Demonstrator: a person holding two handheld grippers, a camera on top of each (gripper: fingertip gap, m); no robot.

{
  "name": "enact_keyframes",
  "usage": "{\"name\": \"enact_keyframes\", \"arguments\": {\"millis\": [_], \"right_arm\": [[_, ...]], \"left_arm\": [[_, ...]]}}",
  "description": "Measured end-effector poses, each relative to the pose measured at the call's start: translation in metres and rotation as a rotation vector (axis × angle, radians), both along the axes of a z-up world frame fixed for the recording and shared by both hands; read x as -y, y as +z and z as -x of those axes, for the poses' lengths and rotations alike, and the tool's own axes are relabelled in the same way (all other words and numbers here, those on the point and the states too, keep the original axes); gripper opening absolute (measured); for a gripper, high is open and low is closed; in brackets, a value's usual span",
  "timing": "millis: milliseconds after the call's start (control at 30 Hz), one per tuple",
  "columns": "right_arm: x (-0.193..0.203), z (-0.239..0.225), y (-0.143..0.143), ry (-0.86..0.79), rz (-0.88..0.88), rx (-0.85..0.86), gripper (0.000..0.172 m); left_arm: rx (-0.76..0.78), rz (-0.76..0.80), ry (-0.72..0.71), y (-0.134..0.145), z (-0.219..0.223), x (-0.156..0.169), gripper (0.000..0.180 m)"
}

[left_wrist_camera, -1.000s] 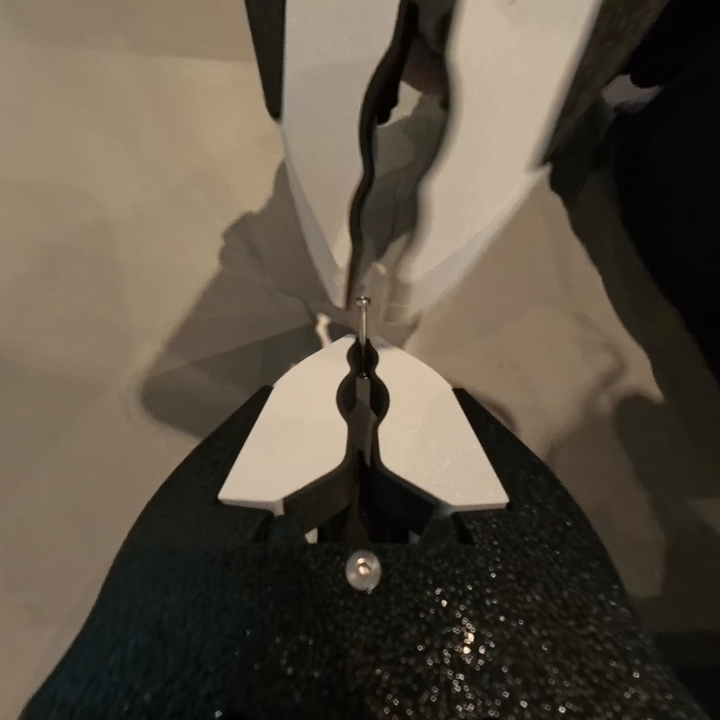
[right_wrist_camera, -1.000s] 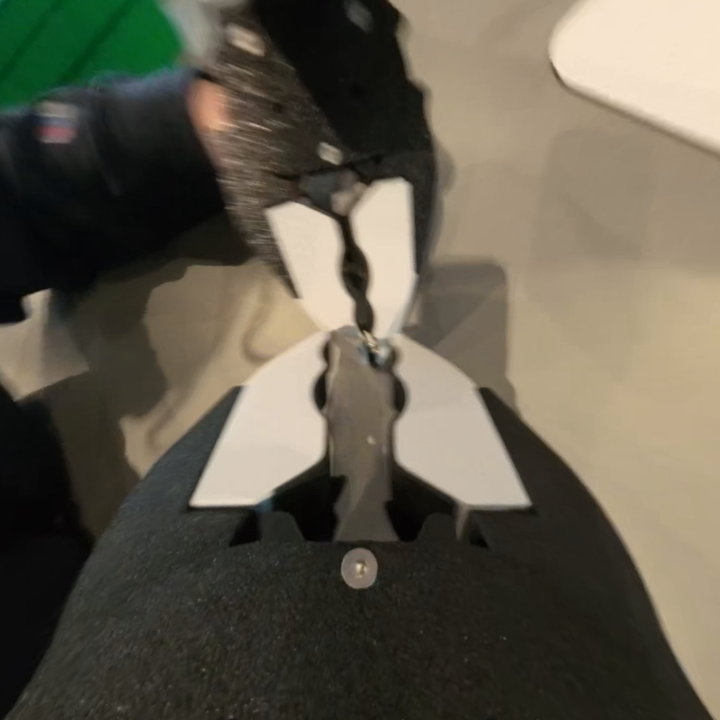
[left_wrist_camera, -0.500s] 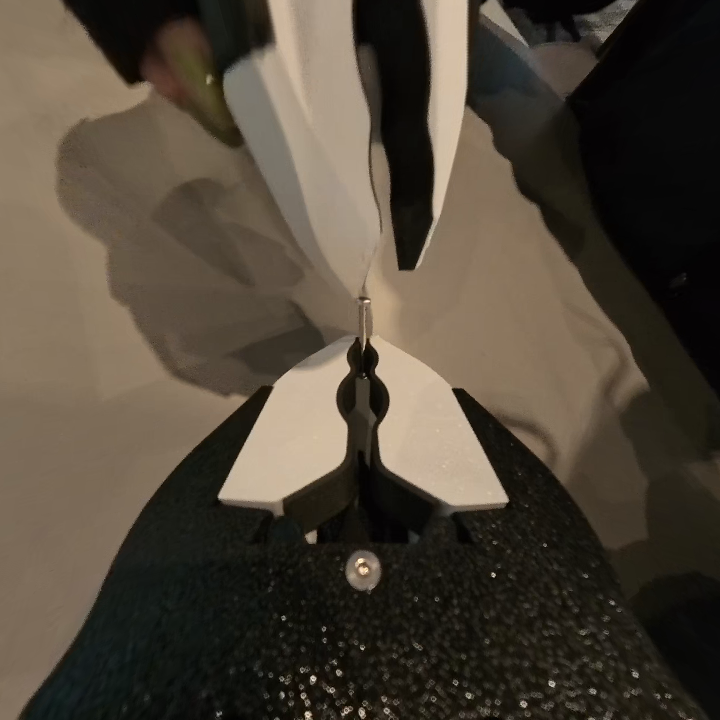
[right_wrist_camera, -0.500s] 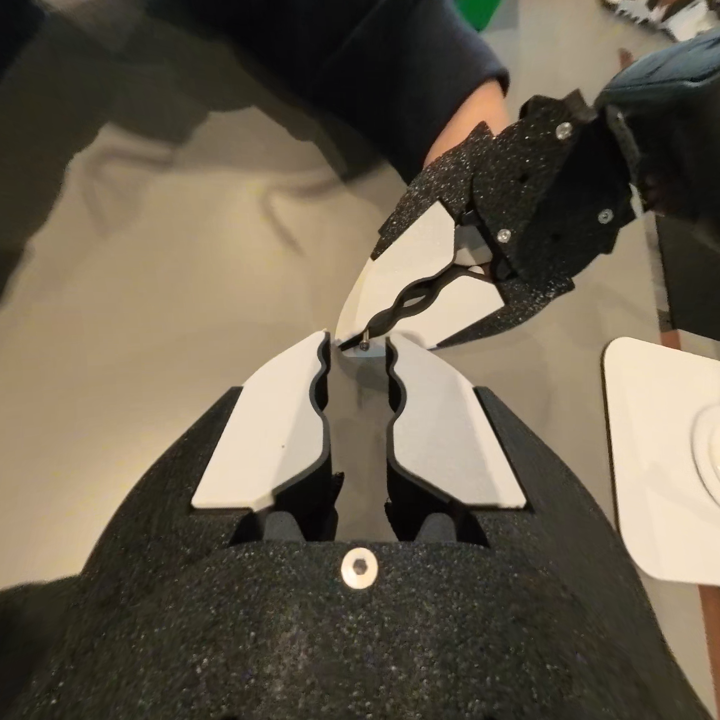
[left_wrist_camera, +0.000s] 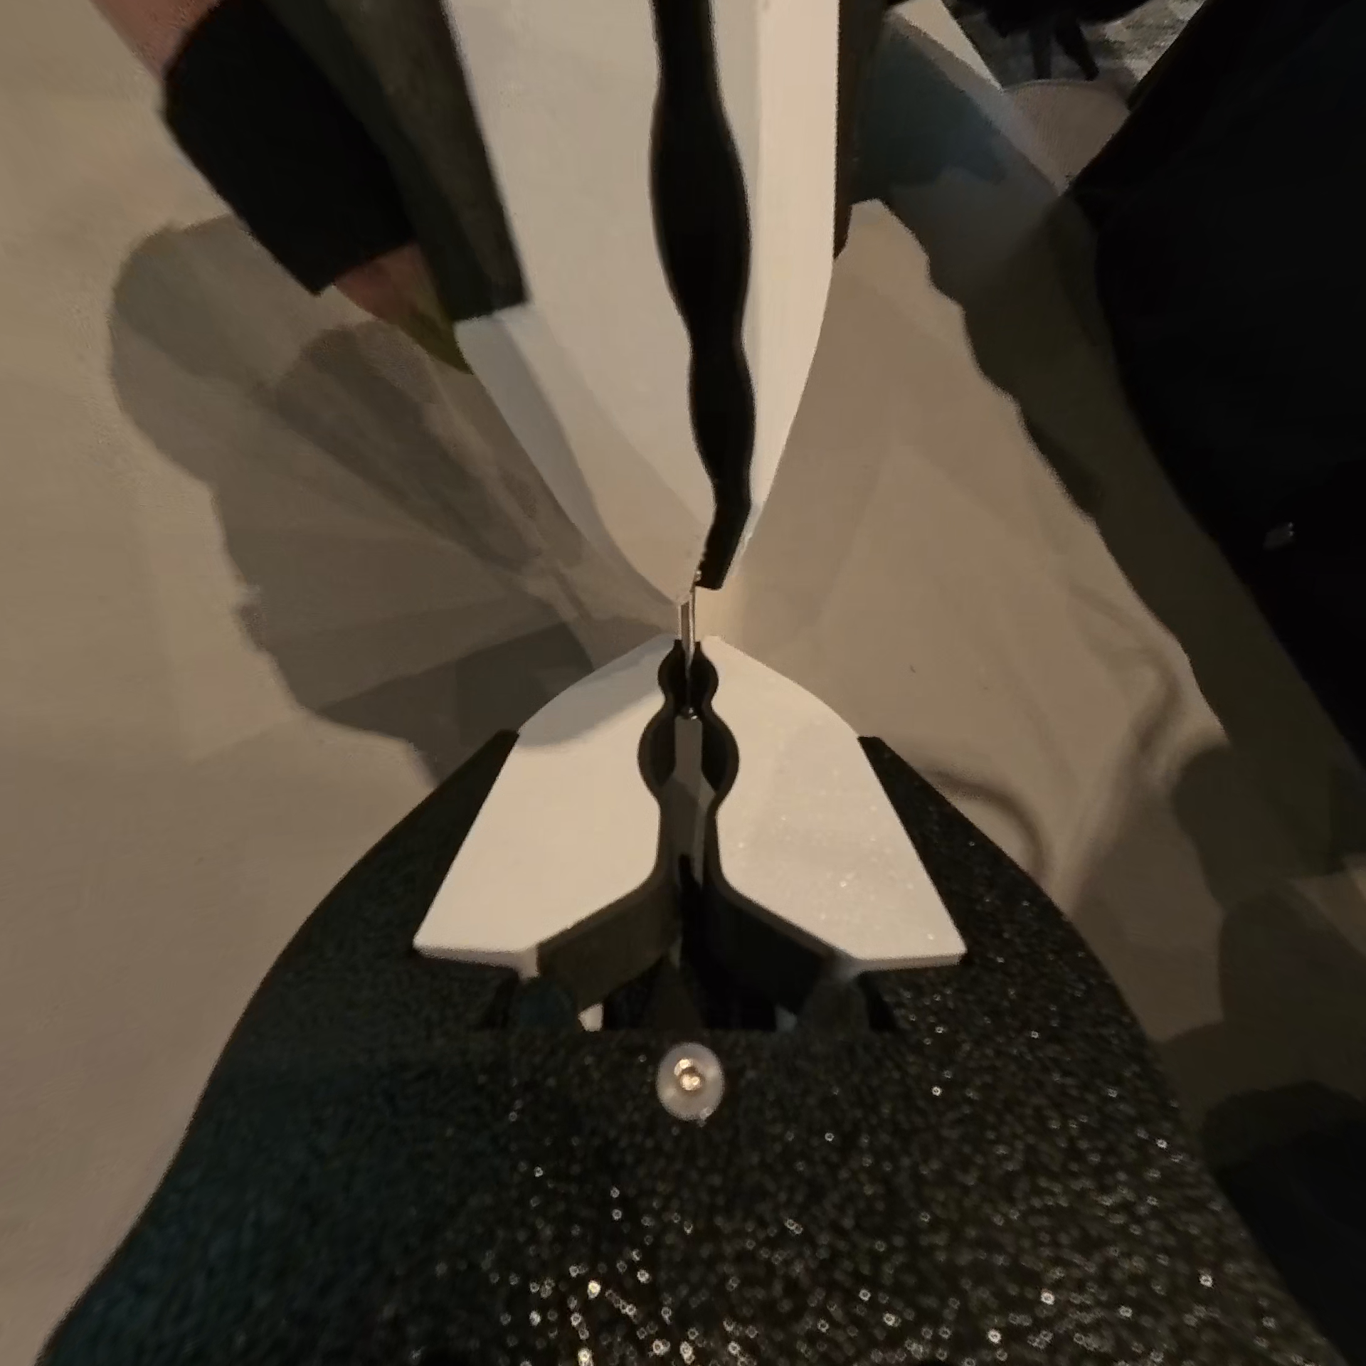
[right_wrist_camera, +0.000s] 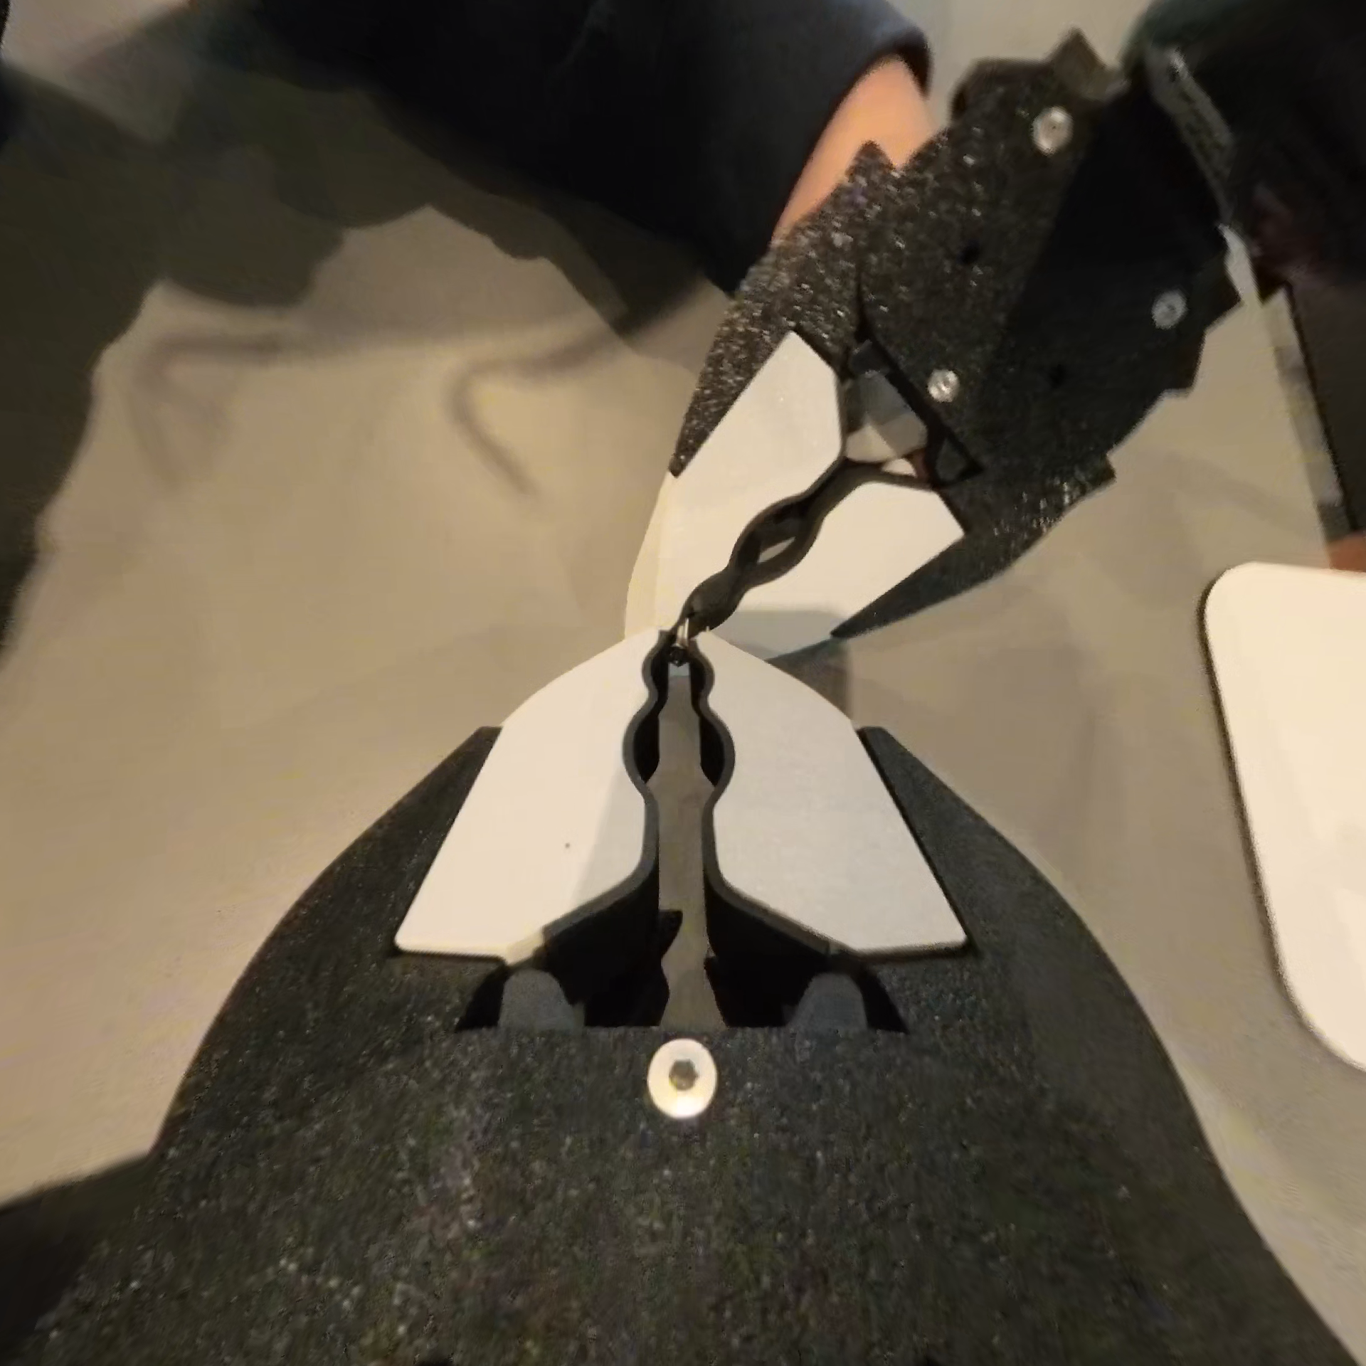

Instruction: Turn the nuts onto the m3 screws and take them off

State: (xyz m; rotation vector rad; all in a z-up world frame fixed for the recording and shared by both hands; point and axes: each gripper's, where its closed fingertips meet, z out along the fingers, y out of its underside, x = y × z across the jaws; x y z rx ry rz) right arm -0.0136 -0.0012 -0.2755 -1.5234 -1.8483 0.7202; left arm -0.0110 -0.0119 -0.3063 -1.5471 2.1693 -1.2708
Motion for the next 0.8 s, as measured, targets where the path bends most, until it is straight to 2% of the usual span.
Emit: {"name": "enact_keyframes", "arguments": {"millis": [33,200,333,467,533,600,633,700,800], "right_arm": [[0.000,0.000,0.000,-0.049,0.042,-0.018,0.005],[-0.001,0.000,-0.001,-0.357,0.224,-0.080,0.005],[-0.003,0.000,0.000,-0.756,0.485,-0.124,0.005],[-0.003,0.005,-0.003,-0.919,0.603,-0.211,0.006],[0.006,0.012,-0.004,-0.845,0.627,-0.221,0.026],[0.009,0.015,0.010,-0.722,0.573,-0.328,0.050],[0.010,0.013,0.016,-0.682,0.519,-0.382,0.054],[0.010,0.004,0.014,-0.657,0.444,-0.397,0.054],[0.018,0.004,0.014,-0.579,0.438,-0.404,0.048]], "left_arm": [[-0.001,-0.002,0.002,0.000,0.000,0.000,0.001],[-0.002,-0.013,0.012,-0.001,-0.001,-0.001,0.001],[-0.002,-0.012,0.024,-0.001,-0.001,-0.002,0.001],[0.010,-0.032,0.028,-0.001,-0.001,-0.001,0.001],[0.010,-0.027,0.030,-0.001,-0.001,-0.001,0.001],[0.011,-0.024,0.029,0.000,-0.001,-0.001,0.001],[0.011,-0.024,0.029,0.000,-0.001,-0.001,0.001],[0.011,-0.021,0.027,0.000,-0.001,-0.001,0.001],[0.010,-0.015,0.025,0.000,-0.001,-0.001,0.001]]}}
